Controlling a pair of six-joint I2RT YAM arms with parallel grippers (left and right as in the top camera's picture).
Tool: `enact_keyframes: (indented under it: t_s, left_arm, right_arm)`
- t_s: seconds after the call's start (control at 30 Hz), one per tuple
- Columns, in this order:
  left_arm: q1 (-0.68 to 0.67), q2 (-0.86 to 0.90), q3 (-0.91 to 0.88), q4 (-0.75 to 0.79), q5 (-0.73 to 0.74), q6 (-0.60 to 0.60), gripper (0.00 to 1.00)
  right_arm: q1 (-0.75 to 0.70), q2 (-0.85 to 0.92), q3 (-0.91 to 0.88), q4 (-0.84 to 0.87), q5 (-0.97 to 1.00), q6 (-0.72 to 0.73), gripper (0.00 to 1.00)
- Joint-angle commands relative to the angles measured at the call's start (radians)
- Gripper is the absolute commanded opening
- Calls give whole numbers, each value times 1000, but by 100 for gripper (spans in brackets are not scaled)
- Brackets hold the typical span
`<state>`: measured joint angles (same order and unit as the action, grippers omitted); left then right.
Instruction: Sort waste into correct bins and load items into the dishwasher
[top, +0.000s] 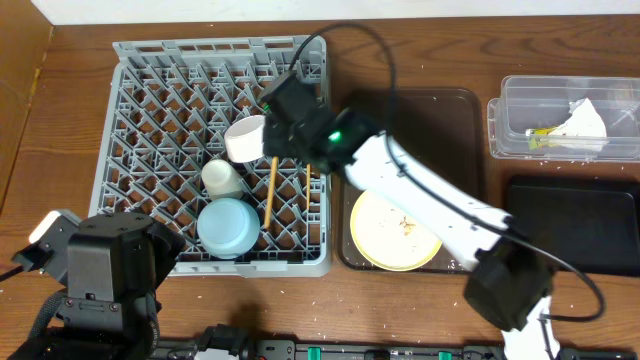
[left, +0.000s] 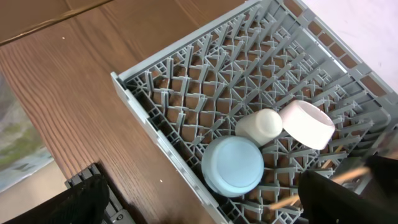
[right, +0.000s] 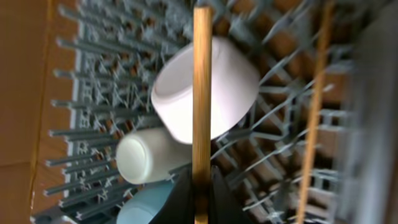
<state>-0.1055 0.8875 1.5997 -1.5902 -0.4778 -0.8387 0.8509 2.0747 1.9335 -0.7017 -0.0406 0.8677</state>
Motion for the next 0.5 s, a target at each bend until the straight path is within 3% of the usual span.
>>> enact_keyframes:
  t_s: [0.0,0.23,0.47]
  left_arm:
    - [5,0,8,-3,-13,-9,98]
    - [5,0,8,-3,-13,-9,98]
    - [5,0,8,-3,-13,-9,98]
  right_arm:
    - [-77,-61,21,-34,3,-86,1]
    - [-199,-65,21,-91,-39,-305,1]
    - [-225,-35,16,-113,-47,-345,1]
